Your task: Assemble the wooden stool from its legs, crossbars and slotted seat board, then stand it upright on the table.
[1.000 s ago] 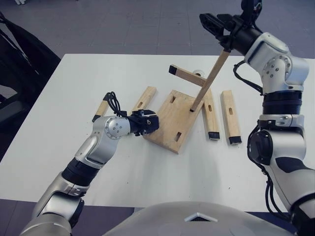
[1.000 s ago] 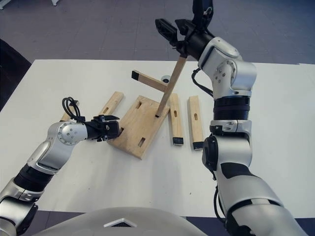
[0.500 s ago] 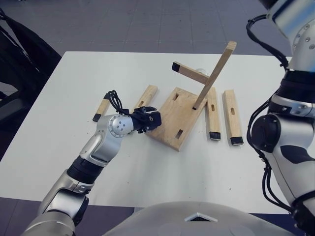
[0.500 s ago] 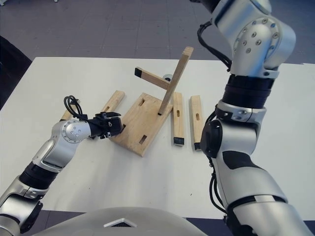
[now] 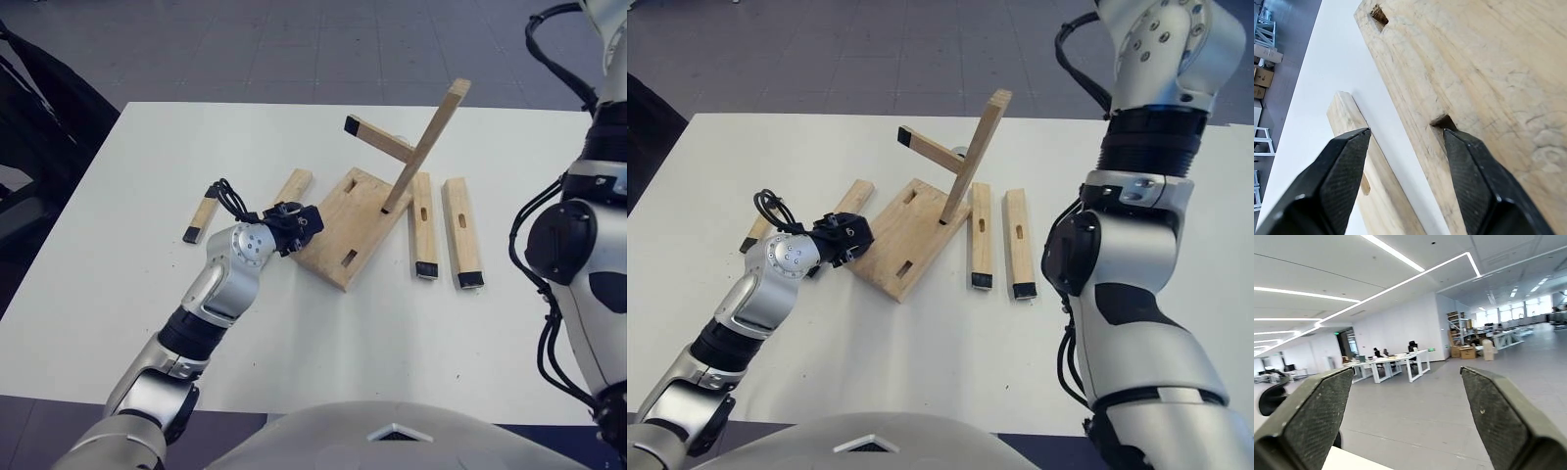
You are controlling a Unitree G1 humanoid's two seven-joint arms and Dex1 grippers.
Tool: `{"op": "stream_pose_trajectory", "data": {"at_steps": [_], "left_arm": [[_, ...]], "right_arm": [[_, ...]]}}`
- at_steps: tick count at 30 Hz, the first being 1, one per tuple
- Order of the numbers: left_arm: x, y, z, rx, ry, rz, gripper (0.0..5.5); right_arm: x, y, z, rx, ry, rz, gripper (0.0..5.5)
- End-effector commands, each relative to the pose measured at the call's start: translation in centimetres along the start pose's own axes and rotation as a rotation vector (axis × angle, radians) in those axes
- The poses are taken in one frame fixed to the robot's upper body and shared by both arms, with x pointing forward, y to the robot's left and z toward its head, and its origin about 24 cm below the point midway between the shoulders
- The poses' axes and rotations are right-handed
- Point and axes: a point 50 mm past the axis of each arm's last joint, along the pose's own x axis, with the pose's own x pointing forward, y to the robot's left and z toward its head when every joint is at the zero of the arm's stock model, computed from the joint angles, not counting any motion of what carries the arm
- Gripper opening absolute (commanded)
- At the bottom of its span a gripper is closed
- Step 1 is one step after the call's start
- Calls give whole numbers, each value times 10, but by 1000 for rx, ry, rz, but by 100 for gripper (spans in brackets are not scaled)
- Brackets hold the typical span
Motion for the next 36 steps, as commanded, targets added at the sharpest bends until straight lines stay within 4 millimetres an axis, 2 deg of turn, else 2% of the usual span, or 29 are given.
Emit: {"op": "stream_pose_trajectory", "data": {"at_steps": [1,3,4,5,8,10,14,18,26,30,36], "left_arm": [[-4,-8,-16,-50,73,-43,278],[-11,-8,-18,-65,72,-56,278],[-14,-8,-20,-75,76,-60,278],[-17,-7,-22,-86,79,-59,278],[-22,2,-15,-117,51,-40,278],[-23,7,-6,-132,19,-34,278],[-22,11,4,-128,-10,-43,278],[-22,15,4,-114,-8,-46,278],[-20,18,6,-104,-11,-55,278],[-20,20,7,-96,-16,-55,278],[-21,21,2,-92,-7,-52,278]], "right_arm": [[-46,-48,-34,-138,218,-178,400],[-85,-67,-67,-188,455,-207,400],[-102,-66,-83,-188,573,-170,400],[-113,-61,-94,-178,649,-128,400],[-142,-27,-124,-42,857,107,400],[-151,-10,-140,1,929,203,400],[-144,9,-168,-14,974,279,400],[-146,8,-201,-143,1044,312,400],[-114,24,-225,-265,974,396,400],[-121,14,-241,-426,1030,450,400],[-126,6,-231,-416,994,564,400]]}}
